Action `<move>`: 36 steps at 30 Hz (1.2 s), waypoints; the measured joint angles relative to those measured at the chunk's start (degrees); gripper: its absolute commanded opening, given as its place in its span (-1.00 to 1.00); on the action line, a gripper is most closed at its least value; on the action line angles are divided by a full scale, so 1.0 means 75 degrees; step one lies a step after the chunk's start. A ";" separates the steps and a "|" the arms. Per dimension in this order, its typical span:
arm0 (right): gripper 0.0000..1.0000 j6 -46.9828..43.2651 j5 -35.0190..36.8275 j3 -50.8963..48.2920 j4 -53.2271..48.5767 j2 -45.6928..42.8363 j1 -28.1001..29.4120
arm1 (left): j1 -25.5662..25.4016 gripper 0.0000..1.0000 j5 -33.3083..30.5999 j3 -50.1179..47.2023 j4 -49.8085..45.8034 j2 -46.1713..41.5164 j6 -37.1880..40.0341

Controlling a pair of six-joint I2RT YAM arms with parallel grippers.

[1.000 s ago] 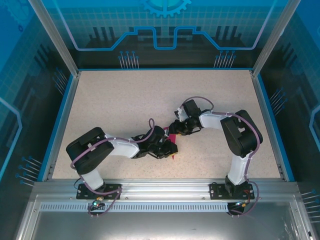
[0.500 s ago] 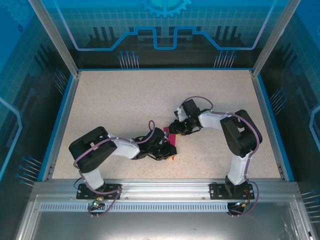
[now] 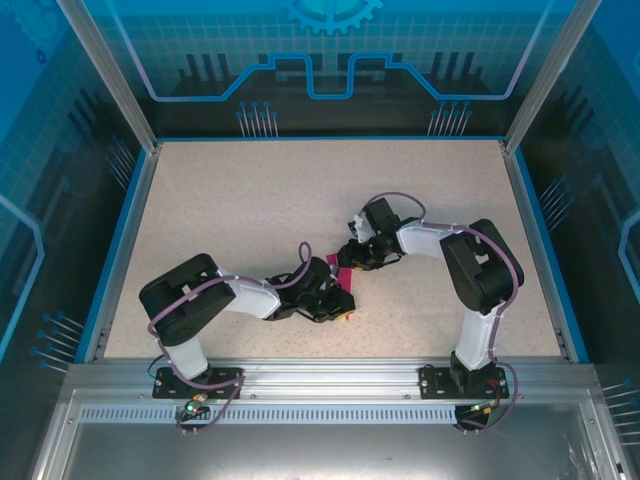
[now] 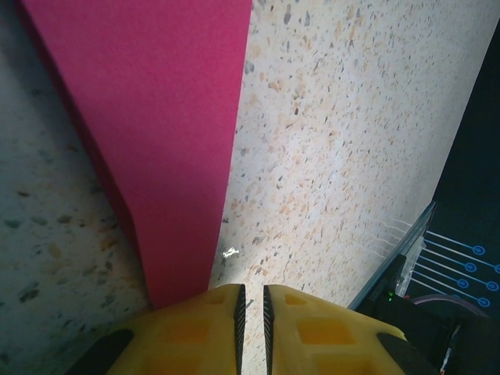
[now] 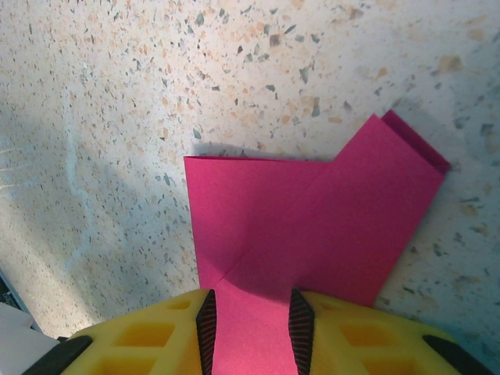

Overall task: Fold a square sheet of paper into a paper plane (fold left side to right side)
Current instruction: Fold the wing for the fifth time at the center of the table.

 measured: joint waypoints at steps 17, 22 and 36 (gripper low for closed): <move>-0.30 -0.0003 0.0003 0.0044 -0.0064 0.0029 0.0003 | -0.0399 -0.67 -0.0245 -0.0035 0.0163 0.0085 -0.0134; -0.30 -0.0006 0.0003 0.0050 -0.0079 0.0029 0.0003 | -0.0548 -0.68 -0.0405 -0.0061 0.0152 0.0038 -0.0248; -0.29 -0.0003 0.0000 0.0055 -0.0082 0.0035 0.0003 | -0.0306 -0.63 -0.0423 -0.0114 -0.1139 -0.1335 0.0137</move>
